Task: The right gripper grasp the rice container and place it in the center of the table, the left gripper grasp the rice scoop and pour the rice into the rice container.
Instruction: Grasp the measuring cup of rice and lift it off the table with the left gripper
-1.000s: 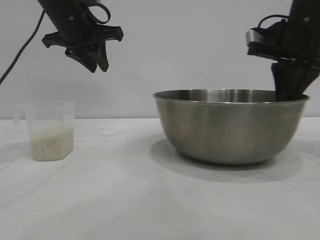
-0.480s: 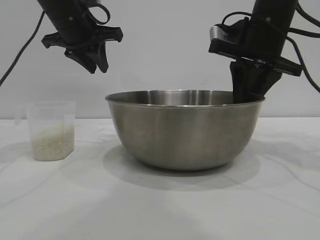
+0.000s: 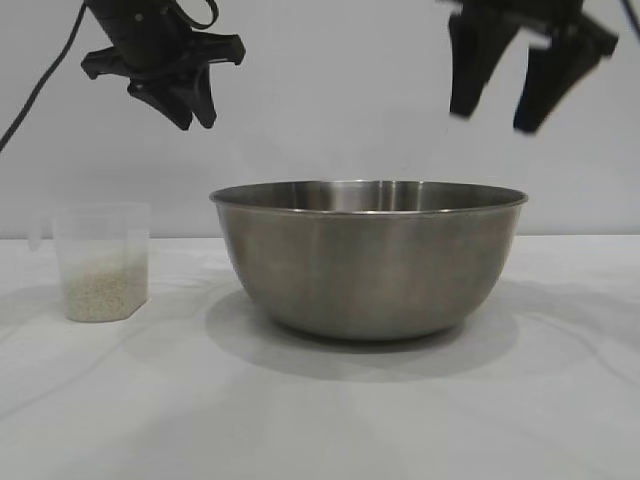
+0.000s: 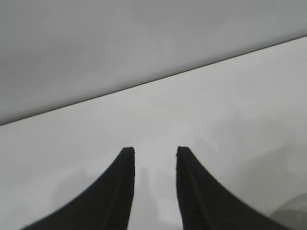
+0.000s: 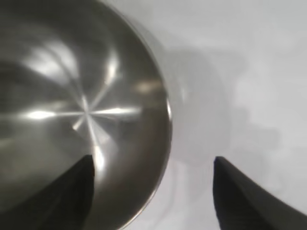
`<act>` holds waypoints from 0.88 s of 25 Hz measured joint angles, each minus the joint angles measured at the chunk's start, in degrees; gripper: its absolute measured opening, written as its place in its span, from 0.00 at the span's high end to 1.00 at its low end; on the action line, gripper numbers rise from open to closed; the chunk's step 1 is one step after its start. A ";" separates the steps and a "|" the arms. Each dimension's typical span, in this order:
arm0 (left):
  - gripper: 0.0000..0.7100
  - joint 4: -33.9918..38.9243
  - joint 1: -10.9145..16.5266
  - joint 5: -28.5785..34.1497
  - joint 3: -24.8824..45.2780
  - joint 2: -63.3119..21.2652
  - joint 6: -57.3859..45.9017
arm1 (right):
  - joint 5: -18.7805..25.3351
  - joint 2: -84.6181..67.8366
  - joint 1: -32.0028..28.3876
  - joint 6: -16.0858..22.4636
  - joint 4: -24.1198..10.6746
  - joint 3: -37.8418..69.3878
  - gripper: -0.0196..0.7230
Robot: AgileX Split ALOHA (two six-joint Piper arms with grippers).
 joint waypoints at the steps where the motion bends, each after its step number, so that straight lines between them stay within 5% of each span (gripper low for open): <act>1: 0.76 0.00 0.00 0.00 0.00 0.00 0.00 | -3.73 -3.76 0.00 -0.45 0.00 4.85 0.35; 3: 0.76 0.00 0.00 0.00 0.00 0.00 0.00 | -8.45 -10.54 0.00 -0.90 0.00 13.36 0.35; 6: 0.76 0.00 0.00 0.00 0.00 0.00 0.00 | -7.80 -19.67 0.00 -1.16 0.00 18.82 0.35; 22: 0.76 4.23 0.00 1.78 0.00 -2.44 0.00 | 17.47 -53.80 -0.87 1.59 -2.63 25.46 0.39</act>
